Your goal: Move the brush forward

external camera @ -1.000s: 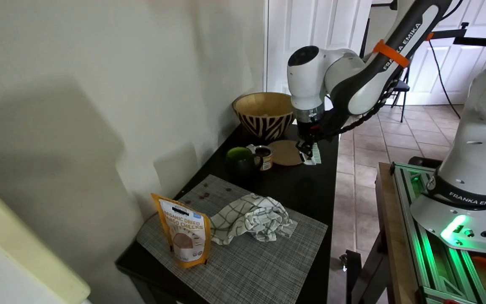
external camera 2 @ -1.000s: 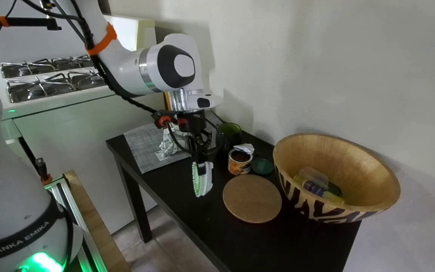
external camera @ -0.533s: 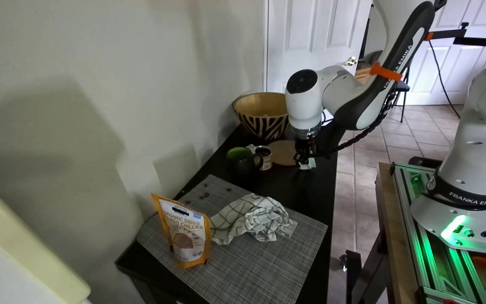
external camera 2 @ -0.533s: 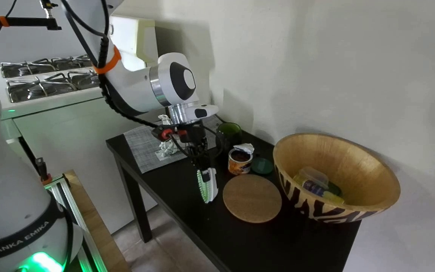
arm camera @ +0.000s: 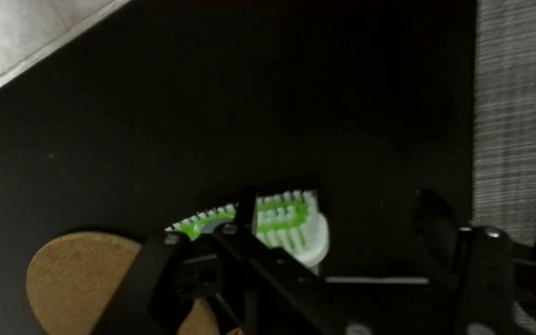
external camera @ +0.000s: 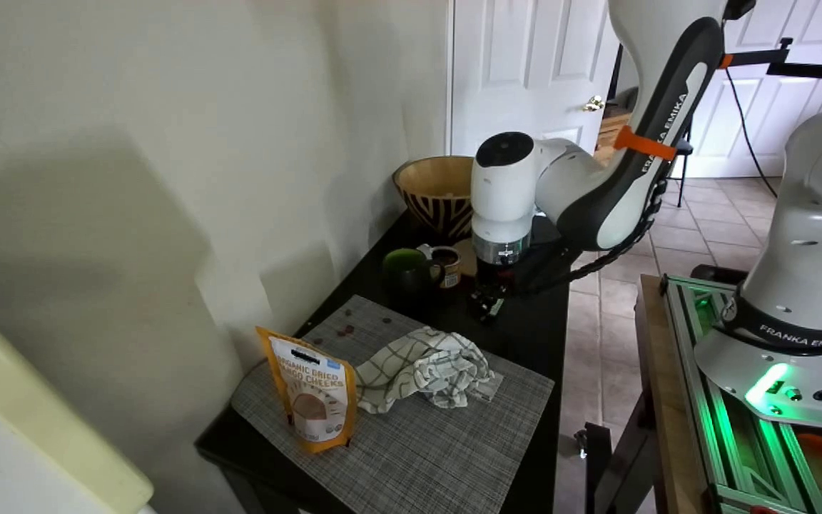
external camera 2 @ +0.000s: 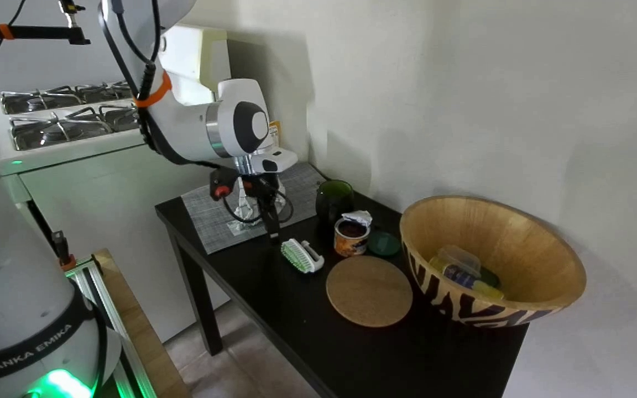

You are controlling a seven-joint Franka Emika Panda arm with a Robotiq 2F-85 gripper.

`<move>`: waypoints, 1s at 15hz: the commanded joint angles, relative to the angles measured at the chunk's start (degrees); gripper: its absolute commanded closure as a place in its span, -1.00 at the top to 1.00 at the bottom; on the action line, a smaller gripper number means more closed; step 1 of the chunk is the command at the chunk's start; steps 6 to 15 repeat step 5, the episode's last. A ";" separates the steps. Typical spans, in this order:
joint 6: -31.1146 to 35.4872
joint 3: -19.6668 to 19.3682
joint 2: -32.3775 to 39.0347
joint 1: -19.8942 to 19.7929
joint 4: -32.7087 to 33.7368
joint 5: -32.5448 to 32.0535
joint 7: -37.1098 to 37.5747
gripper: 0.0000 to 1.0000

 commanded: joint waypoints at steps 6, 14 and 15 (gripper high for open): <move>11.05 4.80 -5.49 -0.25 -5.87 15.18 -1.44 1.00; 11.05 4.80 -5.49 -0.25 -5.87 15.18 -1.44 1.00; 11.05 4.80 -5.49 -0.25 -5.87 15.18 -1.44 1.00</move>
